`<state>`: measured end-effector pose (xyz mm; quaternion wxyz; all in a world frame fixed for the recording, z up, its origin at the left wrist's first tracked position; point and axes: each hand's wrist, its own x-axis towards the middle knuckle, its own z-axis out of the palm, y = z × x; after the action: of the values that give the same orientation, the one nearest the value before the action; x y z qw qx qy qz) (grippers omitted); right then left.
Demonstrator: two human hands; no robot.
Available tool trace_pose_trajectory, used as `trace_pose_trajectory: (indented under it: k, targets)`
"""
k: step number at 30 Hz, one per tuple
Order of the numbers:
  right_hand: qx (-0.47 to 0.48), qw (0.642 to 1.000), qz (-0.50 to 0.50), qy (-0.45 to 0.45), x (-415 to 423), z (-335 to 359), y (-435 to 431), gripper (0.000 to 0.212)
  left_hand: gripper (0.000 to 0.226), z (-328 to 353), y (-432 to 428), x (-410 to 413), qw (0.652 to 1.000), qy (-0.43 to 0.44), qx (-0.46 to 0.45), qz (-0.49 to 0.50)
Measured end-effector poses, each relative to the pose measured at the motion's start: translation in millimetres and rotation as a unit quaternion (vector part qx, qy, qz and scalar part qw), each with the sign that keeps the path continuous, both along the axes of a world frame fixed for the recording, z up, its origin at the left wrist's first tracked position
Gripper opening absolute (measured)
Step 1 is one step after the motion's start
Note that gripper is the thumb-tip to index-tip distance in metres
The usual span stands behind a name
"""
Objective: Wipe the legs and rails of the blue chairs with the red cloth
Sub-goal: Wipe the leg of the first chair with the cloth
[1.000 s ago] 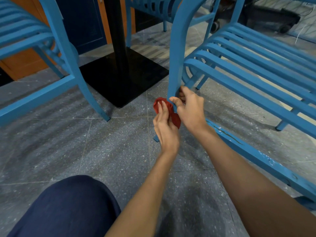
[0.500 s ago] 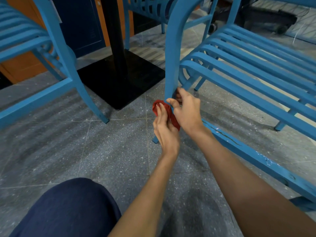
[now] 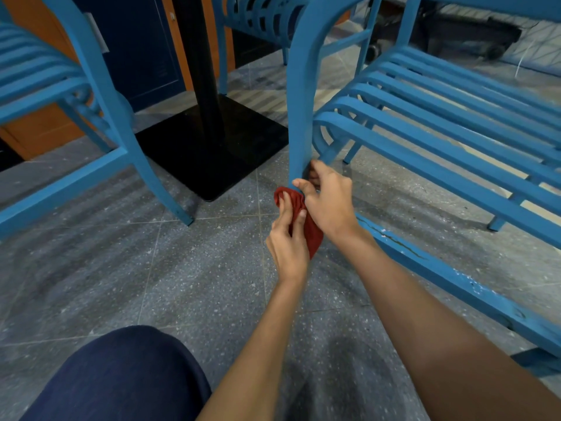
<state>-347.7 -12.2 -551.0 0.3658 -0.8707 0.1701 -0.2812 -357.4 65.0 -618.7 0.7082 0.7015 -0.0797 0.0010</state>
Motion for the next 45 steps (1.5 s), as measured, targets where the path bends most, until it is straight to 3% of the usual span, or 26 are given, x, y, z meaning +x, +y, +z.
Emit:
trace_pose_trajectory:
  k: [6,10,14,22,30,35,41,45]
  targets:
    - [0.01,1.0,0.002,0.007,1,1,-2,0.018,0.043,11,-6,-4,0.998,-0.033,-0.032,0.047]
    - [0.017,1.0,-0.004,0.011,1,1,-2,0.018,0.045,-10,-4,1,0.997,0.049,-0.031,0.041]
    - [0.022,1.0,-0.004,0.014,0,1,-1,0.018,0.046,-8,-7,-2,0.996,0.071,0.003,0.049]
    - [0.033,0.999,-0.003,-0.004,-3,5,4,0.012,0.041,19,-12,0,0.996,-0.033,-0.014,0.083]
    - [0.011,0.999,-0.038,-0.011,-2,1,11,0.015,0.043,-7,-4,2,0.999,-0.006,0.018,0.027]
    - [-0.012,0.998,-0.053,-0.007,-1,1,13,0.015,0.038,13,-5,5,0.997,-0.051,0.003,0.064]
    - [-0.03,0.998,-0.059,-0.014,0,-4,11,0.017,0.038,12,-8,9,0.996,-0.037,-0.045,0.066]
    - [-0.042,0.997,-0.057,-0.016,4,-5,9,0.014,0.04,-6,-3,17,0.997,-0.042,-0.014,0.066]
